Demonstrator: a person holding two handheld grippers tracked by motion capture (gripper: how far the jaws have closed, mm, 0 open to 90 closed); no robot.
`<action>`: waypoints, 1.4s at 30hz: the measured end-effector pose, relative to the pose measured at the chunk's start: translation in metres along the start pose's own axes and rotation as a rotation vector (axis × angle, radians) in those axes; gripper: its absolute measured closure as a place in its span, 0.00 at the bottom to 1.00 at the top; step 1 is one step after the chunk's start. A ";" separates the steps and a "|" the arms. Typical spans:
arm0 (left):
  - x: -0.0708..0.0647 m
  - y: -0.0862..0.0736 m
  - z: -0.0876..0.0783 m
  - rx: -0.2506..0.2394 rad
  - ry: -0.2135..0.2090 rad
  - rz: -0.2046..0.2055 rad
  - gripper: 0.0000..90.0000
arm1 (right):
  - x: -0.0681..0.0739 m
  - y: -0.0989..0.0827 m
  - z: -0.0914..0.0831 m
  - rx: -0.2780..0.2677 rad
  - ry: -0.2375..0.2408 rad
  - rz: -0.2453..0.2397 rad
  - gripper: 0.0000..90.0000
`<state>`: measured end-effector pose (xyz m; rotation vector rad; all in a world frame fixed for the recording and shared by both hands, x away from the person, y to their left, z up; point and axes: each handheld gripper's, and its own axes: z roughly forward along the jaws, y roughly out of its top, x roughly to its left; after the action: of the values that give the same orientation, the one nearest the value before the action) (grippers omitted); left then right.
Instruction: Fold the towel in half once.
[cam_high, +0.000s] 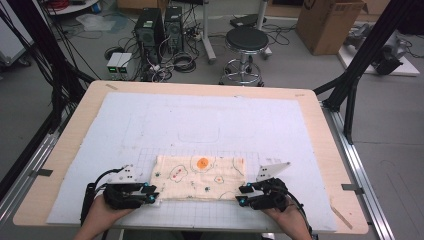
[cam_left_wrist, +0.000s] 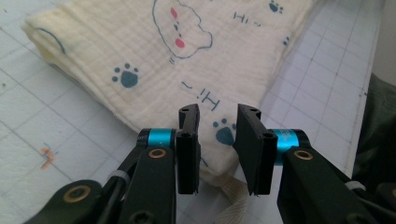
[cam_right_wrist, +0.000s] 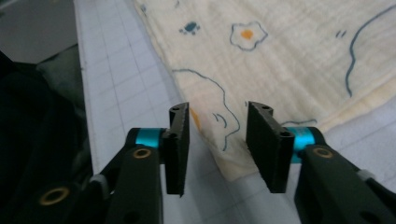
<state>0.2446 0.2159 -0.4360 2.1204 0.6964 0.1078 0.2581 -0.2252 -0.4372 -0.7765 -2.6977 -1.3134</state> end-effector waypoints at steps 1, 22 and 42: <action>0.000 0.001 -0.001 -0.015 0.000 -0.005 0.76 | 0.001 0.001 -0.003 -0.020 0.003 0.005 0.63; 0.009 0.054 0.027 -0.124 0.018 -0.040 0.91 | -0.016 0.054 -0.006 -0.133 -0.051 0.028 0.89; 0.029 0.087 0.080 -0.054 0.070 -0.067 0.99 | -0.040 0.103 0.067 -0.049 -0.066 0.042 0.99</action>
<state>0.3325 0.1330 -0.4226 2.0480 0.7966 0.1628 0.3513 -0.1385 -0.4151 -0.8918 -2.6925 -1.3733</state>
